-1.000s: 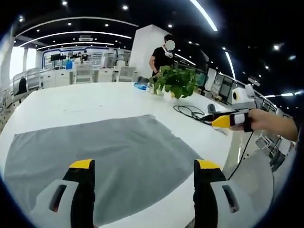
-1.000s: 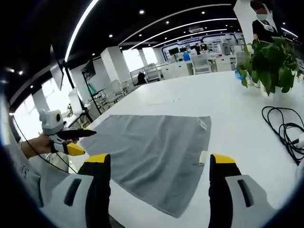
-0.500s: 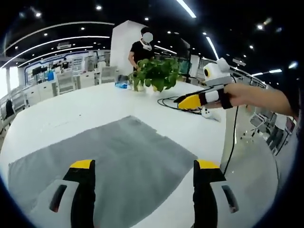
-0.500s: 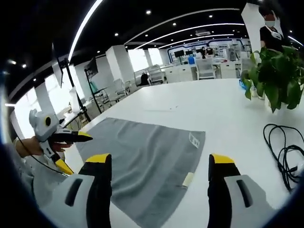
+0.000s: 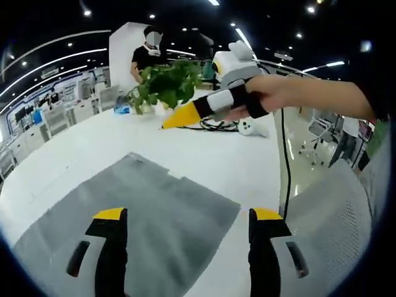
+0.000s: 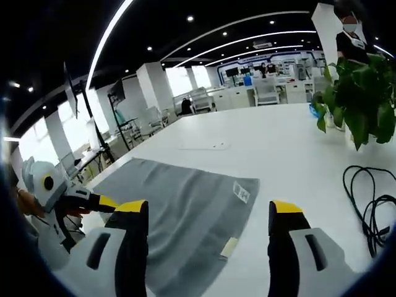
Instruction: Fold the towel on the table until its edges align and the towel forms a compact rectangular stack.
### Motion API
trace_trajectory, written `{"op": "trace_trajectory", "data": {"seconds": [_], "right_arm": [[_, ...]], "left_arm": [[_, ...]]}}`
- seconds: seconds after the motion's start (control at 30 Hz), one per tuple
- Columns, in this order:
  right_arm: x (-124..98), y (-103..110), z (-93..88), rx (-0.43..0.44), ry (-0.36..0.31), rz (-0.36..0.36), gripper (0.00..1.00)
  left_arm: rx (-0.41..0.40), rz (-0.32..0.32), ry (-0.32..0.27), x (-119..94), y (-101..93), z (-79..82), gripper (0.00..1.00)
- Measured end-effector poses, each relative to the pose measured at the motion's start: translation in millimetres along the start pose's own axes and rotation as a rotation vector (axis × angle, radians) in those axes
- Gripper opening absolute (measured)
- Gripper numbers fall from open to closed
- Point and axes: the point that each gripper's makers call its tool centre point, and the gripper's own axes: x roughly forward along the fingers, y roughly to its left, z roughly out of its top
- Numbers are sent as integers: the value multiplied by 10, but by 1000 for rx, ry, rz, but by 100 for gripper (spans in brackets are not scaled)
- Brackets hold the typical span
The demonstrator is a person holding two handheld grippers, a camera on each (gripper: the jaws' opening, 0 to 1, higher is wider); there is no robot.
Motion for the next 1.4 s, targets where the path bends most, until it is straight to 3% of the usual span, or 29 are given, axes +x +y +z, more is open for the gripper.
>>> {"op": "trace_trajectory", "data": {"seconds": [0.13, 0.3, 0.43, 0.57, 0.73, 0.97, 1.1, 1.4], "right_arm": [[57, -40, -14, -13, 1, 4, 78], [152, -101, -116, -31, 38, 6, 77], [226, -187, -165, -38, 49, -8, 76], [298, -269, -137, -44, 45, -25, 74], [422, -336, -115, -53, 53, -40, 73], [623, -416, -144, -56, 72, -61, 71], [762, -473, -165, -59, 90, -65, 70], [1042, -571, -146, -48, 89, -97, 67]], "left_arm": [[71, -25, 35, 115, -106, -34, 82], [152, -8, 23, 171, -122, -8, 72], [200, -22, 35, 255, -180, -43, 71], [234, -52, 41, 344, -259, -68, 68], [262, -94, 6, 429, -350, -7, 60], [339, -134, 49, 594, -423, -128, 58], [383, -148, 43, 665, -466, -141, 47], [384, -223, 55, 817, -639, -217, 45]]}}
